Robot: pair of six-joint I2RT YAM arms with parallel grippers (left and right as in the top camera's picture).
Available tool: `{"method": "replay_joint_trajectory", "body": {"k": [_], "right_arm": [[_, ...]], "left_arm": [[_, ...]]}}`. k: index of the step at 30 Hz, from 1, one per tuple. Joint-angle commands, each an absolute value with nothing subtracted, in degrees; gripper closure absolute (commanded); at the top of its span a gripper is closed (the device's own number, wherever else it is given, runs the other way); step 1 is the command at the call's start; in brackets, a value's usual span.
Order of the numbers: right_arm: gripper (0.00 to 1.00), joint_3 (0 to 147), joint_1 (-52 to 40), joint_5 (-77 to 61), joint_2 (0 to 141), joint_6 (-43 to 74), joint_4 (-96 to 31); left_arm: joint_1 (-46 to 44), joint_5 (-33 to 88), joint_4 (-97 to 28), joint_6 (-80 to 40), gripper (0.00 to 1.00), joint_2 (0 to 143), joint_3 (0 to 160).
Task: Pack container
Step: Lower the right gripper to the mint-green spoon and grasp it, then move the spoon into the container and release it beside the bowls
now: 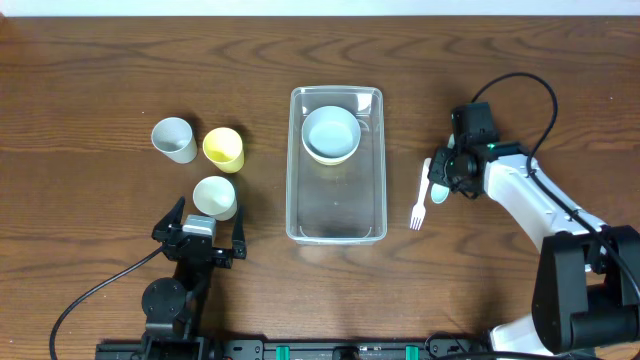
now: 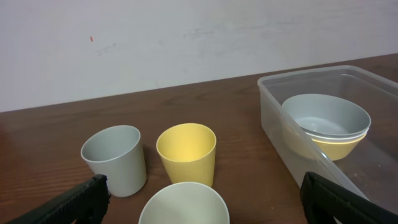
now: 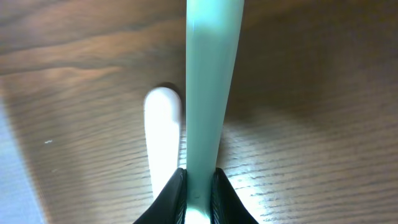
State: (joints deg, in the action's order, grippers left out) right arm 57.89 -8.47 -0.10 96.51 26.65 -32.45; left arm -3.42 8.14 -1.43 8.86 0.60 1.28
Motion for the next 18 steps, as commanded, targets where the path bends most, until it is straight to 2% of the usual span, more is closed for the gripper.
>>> {"method": "replay_joint_trajectory", "body": {"k": [1, 9, 18], "right_arm": [[0.99, 60.8, -8.3, -4.4, 93.3, 21.5, -33.3], [0.94, 63.9, -10.7, -12.9, 86.0, 19.0, -35.3], [0.92, 63.9, -18.7, -13.5, 83.3, 19.9, -33.5]], "left_arm": [[-3.1, 8.6, -3.4, 9.2, 0.02, 0.3, 0.2], [-3.1, 8.6, -3.4, 9.2, 0.02, 0.3, 0.2], [-3.1, 8.6, -3.4, 9.2, 0.02, 0.3, 0.2]]}}
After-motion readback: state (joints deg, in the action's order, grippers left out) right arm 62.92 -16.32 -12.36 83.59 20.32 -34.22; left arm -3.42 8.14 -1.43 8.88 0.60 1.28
